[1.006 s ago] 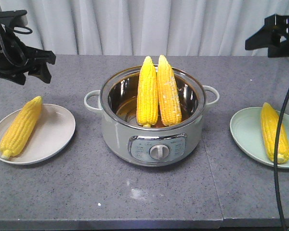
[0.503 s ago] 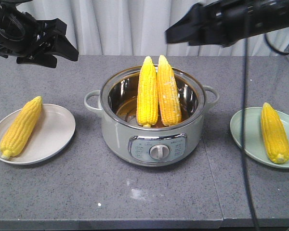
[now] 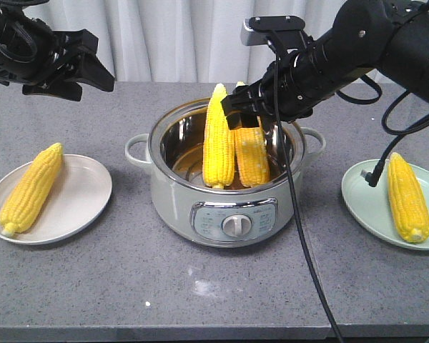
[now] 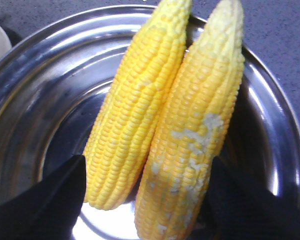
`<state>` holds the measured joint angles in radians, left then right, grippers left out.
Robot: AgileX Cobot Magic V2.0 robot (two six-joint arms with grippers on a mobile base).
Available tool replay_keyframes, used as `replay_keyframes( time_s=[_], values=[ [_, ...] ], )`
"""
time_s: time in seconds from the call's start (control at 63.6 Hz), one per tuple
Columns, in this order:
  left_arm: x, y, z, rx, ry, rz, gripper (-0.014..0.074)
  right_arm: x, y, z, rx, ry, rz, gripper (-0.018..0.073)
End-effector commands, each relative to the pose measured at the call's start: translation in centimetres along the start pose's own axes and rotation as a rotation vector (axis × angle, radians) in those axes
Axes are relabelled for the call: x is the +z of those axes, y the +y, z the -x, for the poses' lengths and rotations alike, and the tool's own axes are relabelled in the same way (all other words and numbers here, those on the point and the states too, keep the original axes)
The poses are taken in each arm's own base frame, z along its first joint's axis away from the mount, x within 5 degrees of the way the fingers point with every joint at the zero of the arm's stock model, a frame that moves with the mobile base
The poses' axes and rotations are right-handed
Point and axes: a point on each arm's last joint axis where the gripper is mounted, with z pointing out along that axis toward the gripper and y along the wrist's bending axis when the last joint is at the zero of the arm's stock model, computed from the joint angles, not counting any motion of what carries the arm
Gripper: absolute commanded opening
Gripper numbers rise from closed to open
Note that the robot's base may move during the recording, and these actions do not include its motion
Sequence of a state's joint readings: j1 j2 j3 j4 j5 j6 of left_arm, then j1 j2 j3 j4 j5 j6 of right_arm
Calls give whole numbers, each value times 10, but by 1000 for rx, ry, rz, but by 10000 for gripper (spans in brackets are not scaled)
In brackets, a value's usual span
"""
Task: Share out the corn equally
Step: 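Move the right gripper into the pot and grasp the farther corn cob, then lift the grasped cob up out of the pot with the right gripper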
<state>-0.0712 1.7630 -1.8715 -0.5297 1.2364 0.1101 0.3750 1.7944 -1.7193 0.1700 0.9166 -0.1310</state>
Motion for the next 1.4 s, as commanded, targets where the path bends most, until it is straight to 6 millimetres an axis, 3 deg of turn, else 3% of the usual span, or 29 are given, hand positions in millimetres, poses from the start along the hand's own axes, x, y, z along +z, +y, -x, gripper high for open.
replay_keyframes(
  time_s=[0.0, 0.991, 1.132, 1.384],
  values=[
    [-26, -19, 5, 33, -113, -38, 461, -28, 2, 13, -8, -115, -19, 509],
    [-26, -19, 4, 33, -104, -39, 461, 36, -12, 1, 15, 16, -73, 501],
    [-26, -19, 4, 33, -104, -39, 461, 37, -12, 1, 20, 18, -71, 421],
    [-26, -19, 4, 33, -104, -40, 461, 34, -12, 0, 21, 32, -68, 134]
  ],
)
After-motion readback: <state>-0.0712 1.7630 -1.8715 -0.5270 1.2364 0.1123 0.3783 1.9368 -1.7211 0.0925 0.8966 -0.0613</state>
